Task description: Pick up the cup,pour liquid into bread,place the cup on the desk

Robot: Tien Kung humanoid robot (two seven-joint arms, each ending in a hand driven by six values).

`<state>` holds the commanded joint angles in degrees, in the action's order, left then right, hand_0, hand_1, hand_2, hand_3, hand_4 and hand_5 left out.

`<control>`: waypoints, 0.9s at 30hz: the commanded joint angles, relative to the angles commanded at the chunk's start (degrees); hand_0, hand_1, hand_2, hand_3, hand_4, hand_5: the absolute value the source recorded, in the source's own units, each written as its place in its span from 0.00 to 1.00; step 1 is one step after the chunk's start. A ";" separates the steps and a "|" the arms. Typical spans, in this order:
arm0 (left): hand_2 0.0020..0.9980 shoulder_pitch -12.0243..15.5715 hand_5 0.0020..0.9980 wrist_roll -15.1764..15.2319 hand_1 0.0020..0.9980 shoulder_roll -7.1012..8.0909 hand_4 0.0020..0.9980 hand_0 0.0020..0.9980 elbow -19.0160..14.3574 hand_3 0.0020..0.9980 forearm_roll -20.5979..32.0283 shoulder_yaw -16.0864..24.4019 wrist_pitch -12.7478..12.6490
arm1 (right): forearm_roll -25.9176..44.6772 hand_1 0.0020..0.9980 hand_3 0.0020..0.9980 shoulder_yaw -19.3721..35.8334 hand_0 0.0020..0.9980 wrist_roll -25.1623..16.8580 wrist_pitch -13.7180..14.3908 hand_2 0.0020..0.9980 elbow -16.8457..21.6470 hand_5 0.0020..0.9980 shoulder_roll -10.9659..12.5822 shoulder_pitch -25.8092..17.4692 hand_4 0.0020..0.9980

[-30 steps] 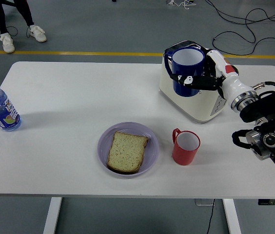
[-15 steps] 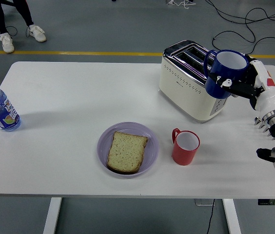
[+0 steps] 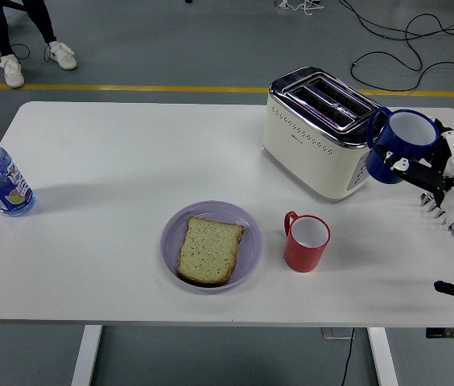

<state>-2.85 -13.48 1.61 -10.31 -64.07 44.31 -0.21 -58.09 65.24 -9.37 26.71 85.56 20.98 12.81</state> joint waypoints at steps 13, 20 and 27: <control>0.71 -0.29 0.93 -0.05 0.69 0.07 0.35 0.66 0.00 0.61 -0.32 -0.04 0.06 | 0.31 0.31 0.55 -1.69 0.36 -10.12 0.39 0.49 -9.51 0.00 -2.81 -4.57 0.55; 0.71 -0.30 0.93 -0.02 0.69 0.05 0.35 0.66 0.00 0.61 0.00 -0.42 0.00 | 0.48 0.36 0.55 -1.55 0.37 -13.05 0.16 0.50 -14.77 0.00 -4.78 -5.79 0.55; 0.71 -0.36 0.93 0.00 0.69 0.00 0.35 0.66 0.00 0.61 0.28 -0.87 -0.10 | 3.68 0.36 0.55 -3.04 0.38 -18.04 1.34 0.51 -19.84 0.00 -6.06 -4.86 0.54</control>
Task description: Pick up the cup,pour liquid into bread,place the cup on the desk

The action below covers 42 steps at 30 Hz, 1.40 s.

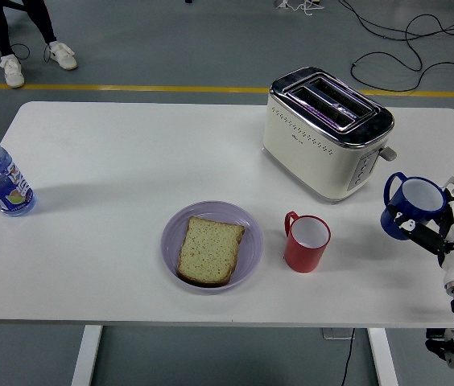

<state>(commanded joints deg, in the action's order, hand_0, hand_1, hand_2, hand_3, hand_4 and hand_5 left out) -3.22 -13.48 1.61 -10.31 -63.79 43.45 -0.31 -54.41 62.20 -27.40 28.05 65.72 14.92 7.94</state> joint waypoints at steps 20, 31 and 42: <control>0.71 0.10 0.93 0.01 0.69 -0.08 0.34 0.66 0.00 0.61 0.26 -0.45 0.05 | -2.57 0.36 0.56 -2.99 0.36 -2.86 -0.65 0.53 -8.20 0.00 -1.55 0.88 0.56; 0.71 -0.13 0.93 0.00 0.69 -0.05 0.34 0.66 0.00 0.60 -0.11 -0.19 0.15 | -3.49 0.34 0.55 -3.74 0.35 -2.56 -1.76 0.52 -10.35 0.04 -1.35 1.79 0.64; 0.71 -0.35 0.93 0.05 0.69 -0.03 0.34 0.65 0.00 0.60 0.35 -0.81 0.13 | -3.50 0.34 0.55 -3.79 0.36 -2.37 -1.93 0.52 -12.06 0.04 -1.57 2.27 0.65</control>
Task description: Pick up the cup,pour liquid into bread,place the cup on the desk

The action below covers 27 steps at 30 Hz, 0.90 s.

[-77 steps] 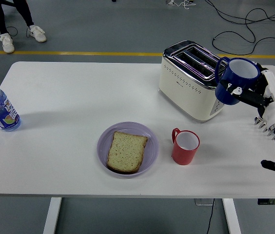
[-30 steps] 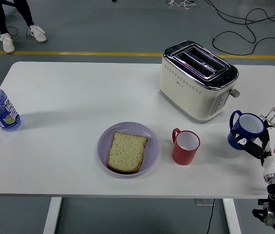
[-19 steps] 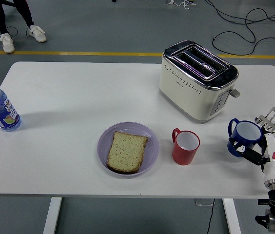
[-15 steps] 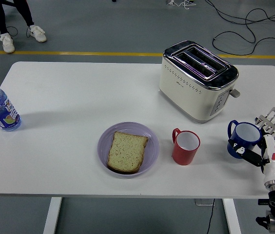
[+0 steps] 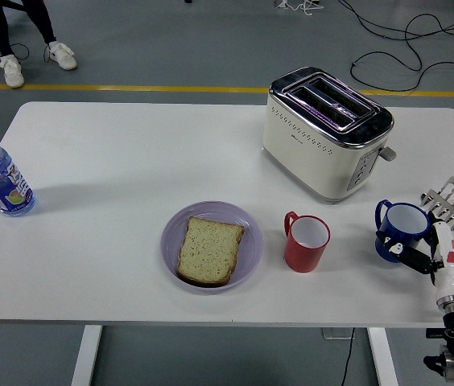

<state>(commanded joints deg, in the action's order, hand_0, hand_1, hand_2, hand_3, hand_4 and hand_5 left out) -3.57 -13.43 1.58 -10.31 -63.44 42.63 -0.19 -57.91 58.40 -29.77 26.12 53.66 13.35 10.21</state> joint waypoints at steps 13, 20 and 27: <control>0.71 0.15 0.93 0.06 0.69 -0.23 0.34 0.65 0.00 0.60 0.73 -0.69 -0.03 | -0.12 0.35 0.56 -0.79 0.36 0.50 -0.36 0.53 -0.86 0.08 -0.04 -0.15 0.68; 0.71 0.39 0.93 0.05 0.69 -0.27 0.34 0.65 0.00 0.60 0.77 -0.86 -0.07 | -1.06 0.35 0.56 -0.75 0.37 1.25 -0.51 0.54 -1.18 0.09 -0.25 0.01 0.72; 0.71 0.68 0.93 -0.02 0.69 -0.28 0.34 0.66 0.00 0.60 0.49 -1.07 0.09 | -1.70 0.37 0.57 -0.74 0.39 1.71 -0.15 0.54 -1.23 0.09 -0.19 -0.49 0.76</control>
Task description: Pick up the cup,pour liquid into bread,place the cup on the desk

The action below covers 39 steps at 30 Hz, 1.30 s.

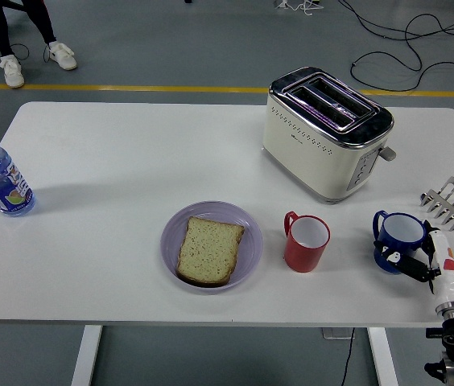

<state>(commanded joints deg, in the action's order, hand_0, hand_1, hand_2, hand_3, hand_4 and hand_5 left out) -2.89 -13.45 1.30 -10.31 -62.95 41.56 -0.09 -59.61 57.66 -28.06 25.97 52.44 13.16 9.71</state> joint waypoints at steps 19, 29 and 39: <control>0.71 -0.29 0.93 0.15 0.69 0.06 0.34 0.66 0.00 0.60 0.67 -0.43 -0.05 | -0.89 0.48 0.88 1.53 0.51 0.65 -0.08 0.69 0.80 0.06 0.14 -0.46 0.93; 0.71 -0.41 0.93 0.10 0.69 0.06 0.34 0.66 0.00 0.60 0.47 -0.20 -0.01 | -2.18 0.52 0.95 1.58 0.55 1.34 -0.10 0.75 0.47 0.05 0.11 -0.19 0.94; 0.71 -0.44 0.93 0.11 0.69 0.06 0.34 0.66 0.00 0.61 0.45 -0.32 -0.02 | -2.21 0.61 1.00 1.72 0.64 1.65 -0.73 0.86 0.00 0.02 -0.12 0.02 0.94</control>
<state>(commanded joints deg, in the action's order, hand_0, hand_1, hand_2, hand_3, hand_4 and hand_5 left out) -3.33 -13.34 1.36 -10.31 -62.50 41.24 -0.12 -61.82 59.38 -26.41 25.24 52.44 13.04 9.73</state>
